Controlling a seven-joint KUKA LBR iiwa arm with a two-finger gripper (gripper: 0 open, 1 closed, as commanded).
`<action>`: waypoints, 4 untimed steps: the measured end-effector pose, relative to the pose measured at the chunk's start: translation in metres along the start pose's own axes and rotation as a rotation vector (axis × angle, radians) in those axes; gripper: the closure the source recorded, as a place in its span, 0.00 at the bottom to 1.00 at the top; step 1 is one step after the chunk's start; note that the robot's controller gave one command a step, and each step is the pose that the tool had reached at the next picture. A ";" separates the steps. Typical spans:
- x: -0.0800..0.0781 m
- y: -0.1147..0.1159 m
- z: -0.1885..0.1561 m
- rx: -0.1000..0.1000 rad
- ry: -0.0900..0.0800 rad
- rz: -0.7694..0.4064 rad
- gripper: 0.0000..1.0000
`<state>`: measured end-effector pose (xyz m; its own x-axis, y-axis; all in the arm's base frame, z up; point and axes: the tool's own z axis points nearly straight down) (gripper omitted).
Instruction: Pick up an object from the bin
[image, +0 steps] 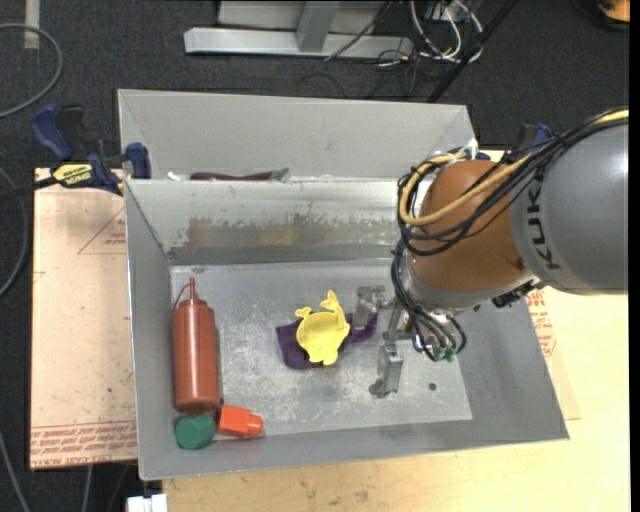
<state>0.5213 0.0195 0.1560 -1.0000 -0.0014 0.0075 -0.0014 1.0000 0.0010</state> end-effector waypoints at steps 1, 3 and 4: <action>-0.001 0.000 -0.004 0.000 -0.007 0.001 0.00; -0.039 0.038 0.061 -0.002 -0.004 -0.057 0.00; -0.044 0.039 0.083 -0.001 -0.029 -0.136 1.00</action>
Offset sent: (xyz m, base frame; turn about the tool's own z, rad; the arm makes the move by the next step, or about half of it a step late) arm 0.0595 0.0539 -0.0816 0.0263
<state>0.5650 0.0586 0.0727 -0.9903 -0.1373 -0.0213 -0.1374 0.9905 0.0013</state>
